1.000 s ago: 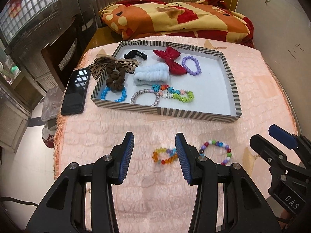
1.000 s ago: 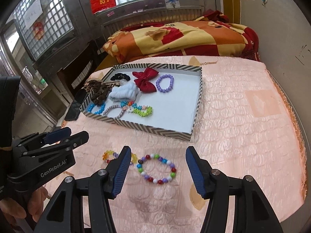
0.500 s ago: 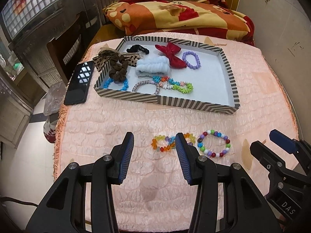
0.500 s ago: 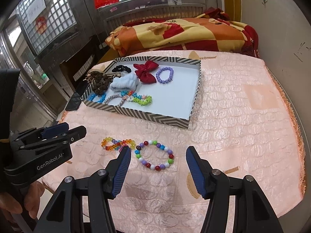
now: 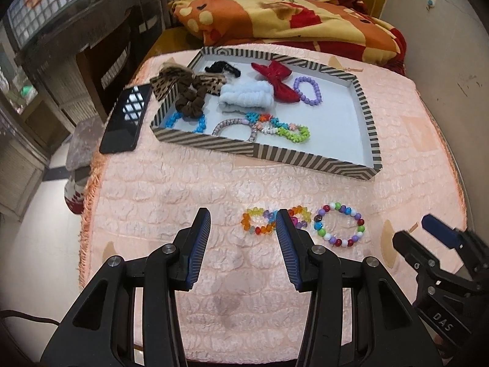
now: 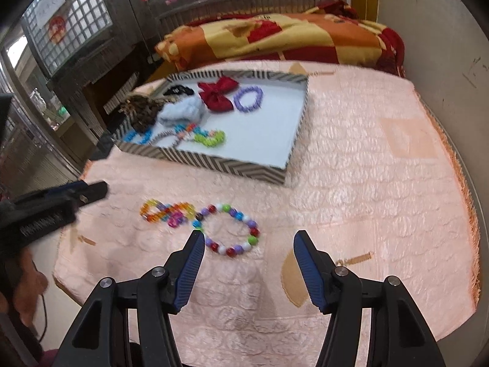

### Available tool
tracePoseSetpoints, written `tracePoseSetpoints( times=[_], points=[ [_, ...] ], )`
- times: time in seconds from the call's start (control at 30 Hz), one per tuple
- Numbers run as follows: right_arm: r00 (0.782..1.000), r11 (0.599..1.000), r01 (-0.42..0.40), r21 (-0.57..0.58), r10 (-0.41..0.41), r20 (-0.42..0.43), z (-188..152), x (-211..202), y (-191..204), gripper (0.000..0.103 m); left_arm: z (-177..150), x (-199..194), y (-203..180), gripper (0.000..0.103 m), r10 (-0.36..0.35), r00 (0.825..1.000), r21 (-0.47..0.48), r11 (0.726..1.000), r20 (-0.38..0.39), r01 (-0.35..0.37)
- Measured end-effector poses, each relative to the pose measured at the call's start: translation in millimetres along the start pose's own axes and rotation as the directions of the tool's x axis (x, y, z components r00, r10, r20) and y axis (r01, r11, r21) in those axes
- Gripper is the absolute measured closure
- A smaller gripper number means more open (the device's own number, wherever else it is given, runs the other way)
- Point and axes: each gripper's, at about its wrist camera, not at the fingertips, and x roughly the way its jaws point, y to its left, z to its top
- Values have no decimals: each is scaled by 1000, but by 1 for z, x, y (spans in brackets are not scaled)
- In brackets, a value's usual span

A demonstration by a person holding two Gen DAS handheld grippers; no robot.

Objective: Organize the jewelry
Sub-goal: 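Withdraw both tools from the tray over the last two bracelets, then grasp the rainbow bead bracelet with left tool while right tool grasps multicolor bracelet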

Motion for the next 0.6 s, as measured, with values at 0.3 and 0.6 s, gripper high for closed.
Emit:
tracePoseSetpoints(
  times=[0.3, 0.6],
  points=[
    [997, 1000, 2, 5, -2, -73, -4, 46, -8, 45, 2, 26, 38, 59, -7, 997, -90, 996, -75, 0],
    [994, 999, 29, -23, -31, -109, 6, 79, -6, 45, -4, 51, 27, 50, -99, 985, -41, 995, -144, 94]
  ],
)
